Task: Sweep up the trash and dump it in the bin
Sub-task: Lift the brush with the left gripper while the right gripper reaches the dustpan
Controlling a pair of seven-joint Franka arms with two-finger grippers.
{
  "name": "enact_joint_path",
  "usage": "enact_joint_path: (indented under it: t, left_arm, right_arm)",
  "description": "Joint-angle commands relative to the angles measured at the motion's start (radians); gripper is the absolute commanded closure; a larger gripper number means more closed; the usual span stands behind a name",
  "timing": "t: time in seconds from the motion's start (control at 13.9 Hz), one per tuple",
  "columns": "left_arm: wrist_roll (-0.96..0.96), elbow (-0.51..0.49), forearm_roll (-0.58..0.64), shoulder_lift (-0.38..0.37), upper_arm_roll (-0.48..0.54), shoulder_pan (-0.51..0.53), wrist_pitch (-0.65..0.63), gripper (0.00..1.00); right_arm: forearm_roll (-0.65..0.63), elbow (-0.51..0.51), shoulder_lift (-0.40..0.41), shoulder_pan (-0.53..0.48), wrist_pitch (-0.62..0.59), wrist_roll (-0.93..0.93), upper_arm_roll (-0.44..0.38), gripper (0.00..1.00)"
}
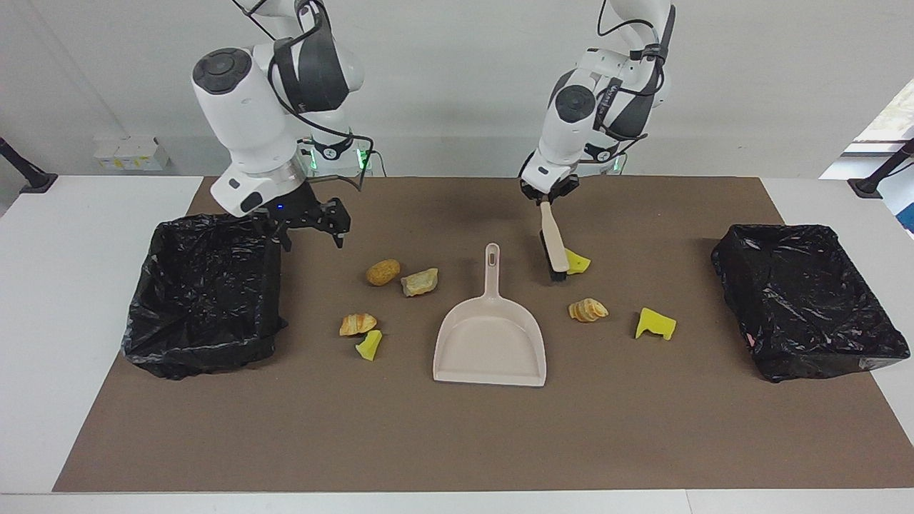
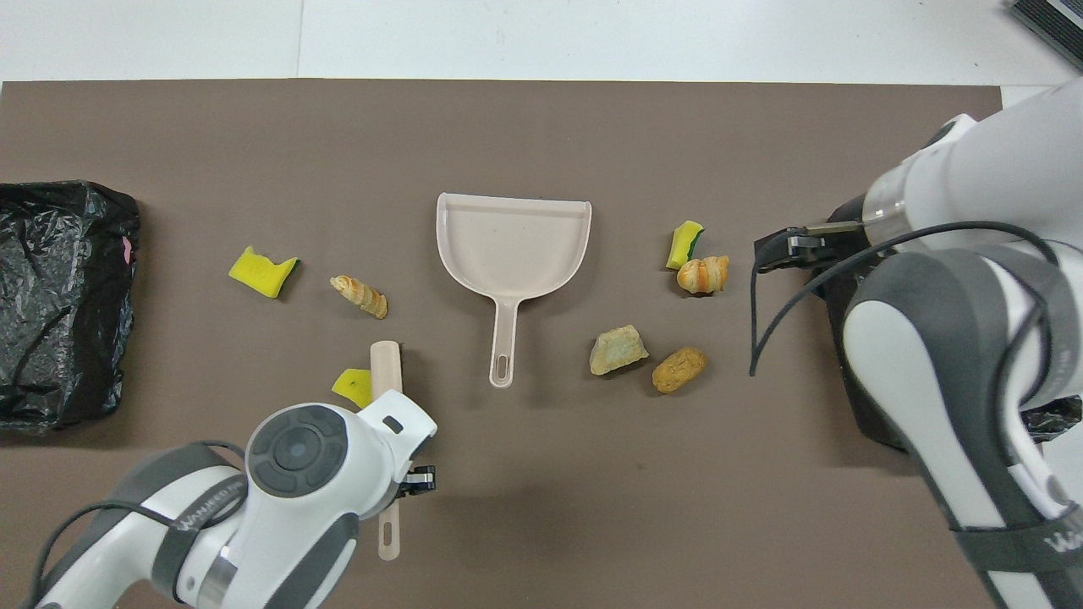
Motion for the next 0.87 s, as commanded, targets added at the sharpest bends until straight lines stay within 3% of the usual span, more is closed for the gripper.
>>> enact_joint_path:
  t: [0.0, 0.29, 0.51, 0.65, 0.79]
  left_arm:
    - [0.155, -0.004, 0.009, 0.029, -0.011, 0.143, 0.066, 1.0]
    - [0.353, 0.073, 0.009, 0.103, -0.011, 0.316, 0.113, 1.0]
    - [0.358, 0.266, 0.009, 0.195, -0.01, 0.355, 0.038, 1.0]
    - [0.364, 0.366, 0.009, 0.217, -0.011, 0.396, -0.031, 1.0]
    - [0.364, 0.394, 0.011, 0.215, -0.01, 0.415, -0.074, 1.0]
  right_arm:
    - [0.015, -0.021, 0.025, 0.089, 0.047, 0.157, 0.005, 0.0]
    - [0.006, -0.108, 0.033, 0.213, 0.175, 0.3, 0.003, 0.0]
    - [-0.035, -0.11, 0.096, 0.335, 0.257, 0.469, 0.002, 0.0]
    - [-0.068, -0.11, 0.146, 0.411, 0.319, 0.564, 0.002, 0.0]
    - [-0.134, -0.102, 0.202, 0.482, 0.376, 0.666, 0.002, 0.0]
